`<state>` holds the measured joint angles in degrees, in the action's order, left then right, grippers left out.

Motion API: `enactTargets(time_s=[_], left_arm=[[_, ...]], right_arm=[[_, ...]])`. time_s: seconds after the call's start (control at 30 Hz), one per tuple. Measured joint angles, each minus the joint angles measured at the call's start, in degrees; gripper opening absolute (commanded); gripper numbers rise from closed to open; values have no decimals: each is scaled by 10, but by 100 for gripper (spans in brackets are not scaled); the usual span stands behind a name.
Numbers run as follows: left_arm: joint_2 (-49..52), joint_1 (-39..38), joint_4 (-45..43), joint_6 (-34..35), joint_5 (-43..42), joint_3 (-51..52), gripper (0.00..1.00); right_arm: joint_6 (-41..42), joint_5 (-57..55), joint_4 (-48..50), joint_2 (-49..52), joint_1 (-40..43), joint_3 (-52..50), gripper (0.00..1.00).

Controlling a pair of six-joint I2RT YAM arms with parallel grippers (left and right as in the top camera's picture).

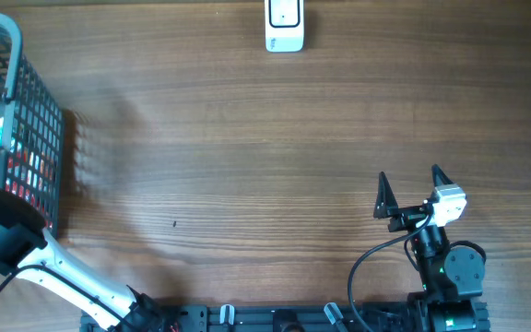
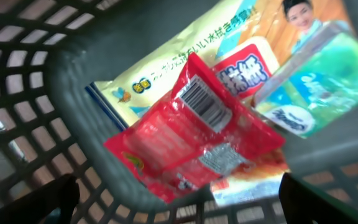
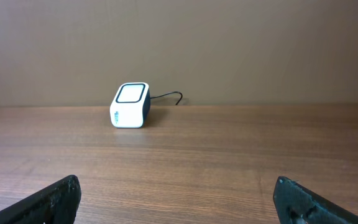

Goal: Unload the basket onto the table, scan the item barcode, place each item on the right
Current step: 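Reach the left gripper into the grey basket toward the red snack bag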

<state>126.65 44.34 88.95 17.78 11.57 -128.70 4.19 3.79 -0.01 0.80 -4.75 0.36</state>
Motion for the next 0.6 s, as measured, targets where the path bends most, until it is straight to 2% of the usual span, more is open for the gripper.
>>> enactTargets(time_s=[0.4,0.53,0.57,0.6], left_arm=[[1,1,-122,-4,-6,137,100],[1,1,-134,-4,-10,171,96],[1,1,-136,-6,-11,174,96],[1,1,-136,-6,-12,176,100]], right_arm=[[0,0,0,0,0,0,100],[0,0,0,0,0,0,100],[0,0,0,0,0,0,100],[0,0,0,0,0,0,100]])
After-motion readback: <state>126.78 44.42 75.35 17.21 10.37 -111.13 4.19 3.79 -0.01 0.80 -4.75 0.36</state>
